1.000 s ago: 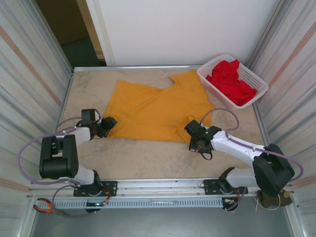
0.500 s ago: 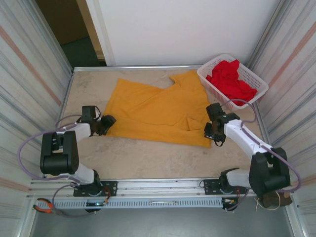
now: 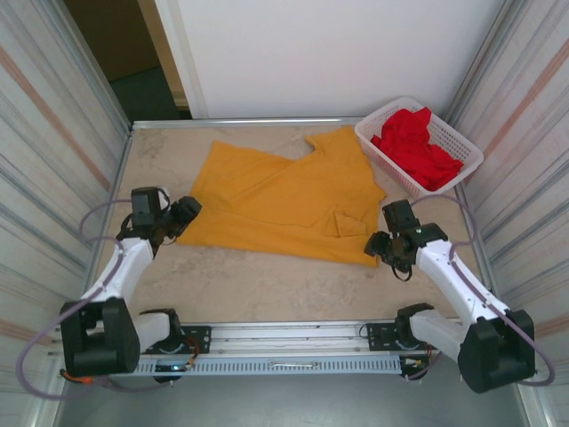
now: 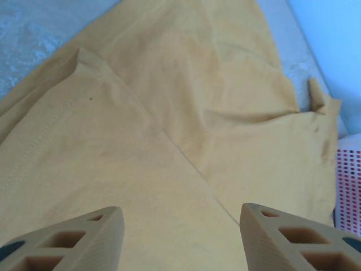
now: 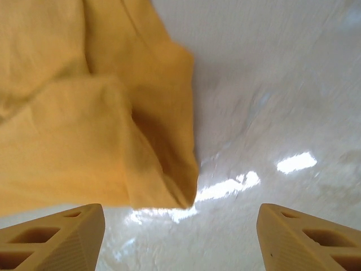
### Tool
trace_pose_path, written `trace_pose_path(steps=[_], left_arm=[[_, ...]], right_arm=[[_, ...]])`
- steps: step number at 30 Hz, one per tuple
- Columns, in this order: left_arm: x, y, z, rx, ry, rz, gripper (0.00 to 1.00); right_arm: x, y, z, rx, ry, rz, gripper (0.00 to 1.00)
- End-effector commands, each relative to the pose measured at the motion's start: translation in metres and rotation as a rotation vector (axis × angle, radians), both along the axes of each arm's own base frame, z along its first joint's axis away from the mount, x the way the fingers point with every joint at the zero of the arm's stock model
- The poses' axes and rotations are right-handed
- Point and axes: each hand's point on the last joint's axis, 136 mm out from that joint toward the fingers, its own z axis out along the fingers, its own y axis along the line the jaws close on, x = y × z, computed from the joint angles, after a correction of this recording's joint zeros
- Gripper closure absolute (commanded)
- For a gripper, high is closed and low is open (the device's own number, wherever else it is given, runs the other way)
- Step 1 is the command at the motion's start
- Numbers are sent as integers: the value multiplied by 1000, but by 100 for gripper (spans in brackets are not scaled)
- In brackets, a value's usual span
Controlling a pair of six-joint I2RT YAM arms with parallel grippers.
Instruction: Fold the inside-out t-shirt
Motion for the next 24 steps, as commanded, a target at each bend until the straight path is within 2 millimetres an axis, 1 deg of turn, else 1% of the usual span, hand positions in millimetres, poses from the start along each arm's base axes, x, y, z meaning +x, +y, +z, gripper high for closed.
trace_pose_path(steps=[1, 5, 8, 10, 12, 15, 16, 17, 18, 19, 21, 22, 24], left_arm=[[-28, 10, -38, 13, 136, 47, 41], [-23, 13, -58, 8, 180, 42, 41], [-17, 14, -70, 26, 216, 19, 41], [-17, 16, -77, 34, 234, 24, 41], [-19, 18, -86, 43, 254, 39, 42], [-21, 23, -95, 56, 282, 63, 42], [-21, 25, -98, 61, 293, 74, 42], [-22, 26, -102, 62, 309, 83, 44], [-21, 27, -105, 60, 317, 89, 51], [-20, 28, -107, 53, 324, 97, 60], [-19, 30, -109, 42, 322, 109, 91], [-19, 31, -109, 38, 320, 111, 100], [-23, 34, -106, 43, 319, 123, 100]], right_arm=[[-13, 16, -15, 106, 44, -30, 29], [-6, 24, -28, 134, 63, -15, 31], [0, 28, -34, 142, 77, -4, 36], [2, 26, -37, 133, 79, -6, 45], [5, 23, -38, 126, 77, -17, 58], [5, 18, -40, 136, 84, -33, 86], [4, 16, -41, 136, 87, -39, 93], [3, 14, -41, 139, 91, -45, 100], [1, 11, -41, 140, 94, -57, 100], [-1, 10, -39, 143, 96, -65, 100], [-5, 5, -33, 143, 93, -79, 100], [-8, 3, -31, 138, 94, -83, 100], [-14, -3, -23, 137, 95, -102, 100]])
